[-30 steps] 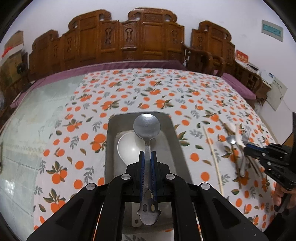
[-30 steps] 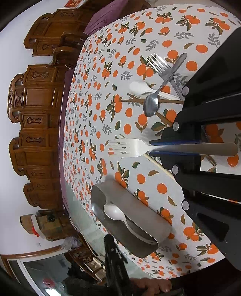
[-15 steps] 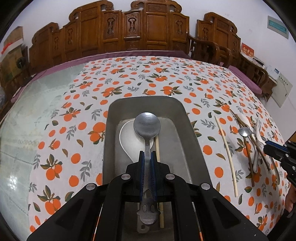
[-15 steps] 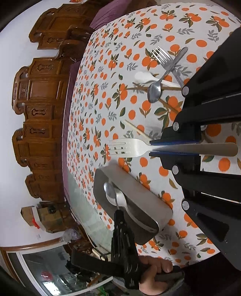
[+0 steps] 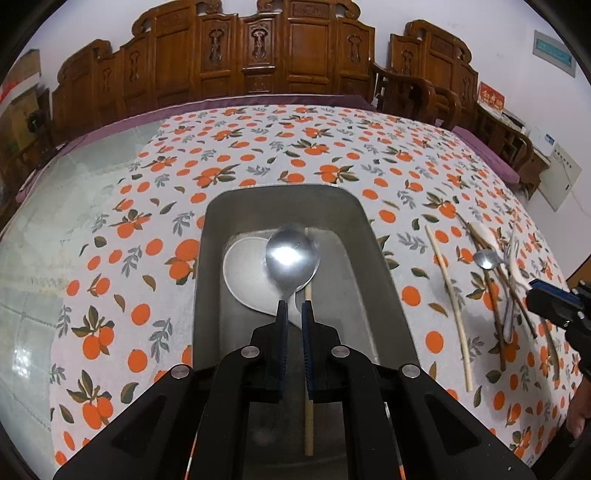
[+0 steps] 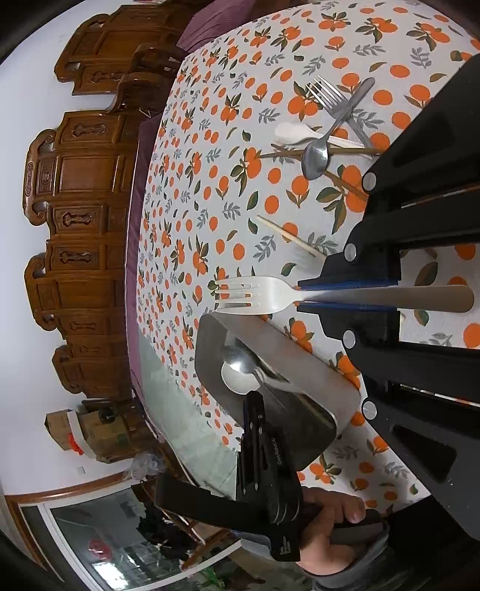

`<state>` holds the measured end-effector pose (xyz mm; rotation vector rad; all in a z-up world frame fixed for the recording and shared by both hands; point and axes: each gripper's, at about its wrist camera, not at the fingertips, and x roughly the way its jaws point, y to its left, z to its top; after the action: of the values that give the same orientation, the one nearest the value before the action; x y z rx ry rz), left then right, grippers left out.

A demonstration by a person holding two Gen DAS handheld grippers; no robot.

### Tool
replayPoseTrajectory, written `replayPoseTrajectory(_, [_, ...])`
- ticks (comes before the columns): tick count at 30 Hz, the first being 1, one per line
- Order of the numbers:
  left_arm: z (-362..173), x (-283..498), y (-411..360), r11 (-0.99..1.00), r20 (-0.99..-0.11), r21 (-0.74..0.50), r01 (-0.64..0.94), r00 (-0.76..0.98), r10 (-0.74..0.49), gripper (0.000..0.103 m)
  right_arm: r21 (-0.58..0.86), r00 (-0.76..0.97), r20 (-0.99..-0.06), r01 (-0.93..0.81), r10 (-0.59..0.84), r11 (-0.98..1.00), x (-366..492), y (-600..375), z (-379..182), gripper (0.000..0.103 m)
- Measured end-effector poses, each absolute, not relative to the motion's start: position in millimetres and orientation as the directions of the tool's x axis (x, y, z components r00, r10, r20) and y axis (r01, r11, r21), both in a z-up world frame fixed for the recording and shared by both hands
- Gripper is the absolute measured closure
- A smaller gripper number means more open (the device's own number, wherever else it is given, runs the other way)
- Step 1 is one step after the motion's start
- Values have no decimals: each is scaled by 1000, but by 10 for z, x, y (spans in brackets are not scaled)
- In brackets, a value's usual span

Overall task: Organize utensils
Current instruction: 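Lower the silver fork into the tray and open the right tool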

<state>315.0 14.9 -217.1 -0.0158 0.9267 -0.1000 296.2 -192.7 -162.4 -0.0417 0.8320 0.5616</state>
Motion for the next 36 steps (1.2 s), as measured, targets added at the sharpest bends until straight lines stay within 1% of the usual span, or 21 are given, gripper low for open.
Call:
replayPoseTrajectory(10, [-1837, 3090, 402, 996, -760, -64, 59, 644, -87, 95, 249, 518, -690, -487, 506, 837, 3096, -1645, -1461, 95])
replayPoseTrajectory(12, [-1778, 3075, 478, 998, -752, -53, 45, 656, -70, 84, 268, 512, -683, -488, 521, 831, 3140, -1518, -1439, 95])
replayPoseTrajectory(17, [-1681, 3037, 649, 998, -736, -48, 27, 675, -54, 78, 294, 495, -676, -498, 546, 816, 3241, -1172, -1403, 95])
replayPoseTrajectory(19, [-1659, 3017, 722, 999, -731, -39, 16, 681, -40, 64, 299, 488, -677, -502, 551, 812, 3277, -1048, -1399, 95])
replayPoseTrajectory(20, [-1647, 3007, 757, 999, -728, -38, 13, 684, -37, 59, 305, 484, -677, -500, 554, 810, 3302, -981, -1402, 95])
replayPoseTrajectory(22, [-1615, 2995, 844, 999, -720, -44, 5, 693, -35, 42, 313, 479, -681, -494, 554, 811, 3351, -867, -1422, 95])
replayPoseTrajectory(25, [-1569, 2986, 951, 999, -706, -41, -15, 708, -19, 31, 318, 471, -690, -484, 549, 815, 3405, -747, -1479, 95])
replayPoseTrajectory(30, [-1524, 2996, 1139, 997, -702, -61, -49, 712, -8, 22, 321, 451, -718, -462, 530, 827, 3467, -573, -1654, 95])
replayPoseTrajectory(36, [-1508, 3009, 1242, 995, -700, -70, -72, 714, 2, 22, 319, 420, -752, -442, 508, 838, 3509, -437, -1871, 95])
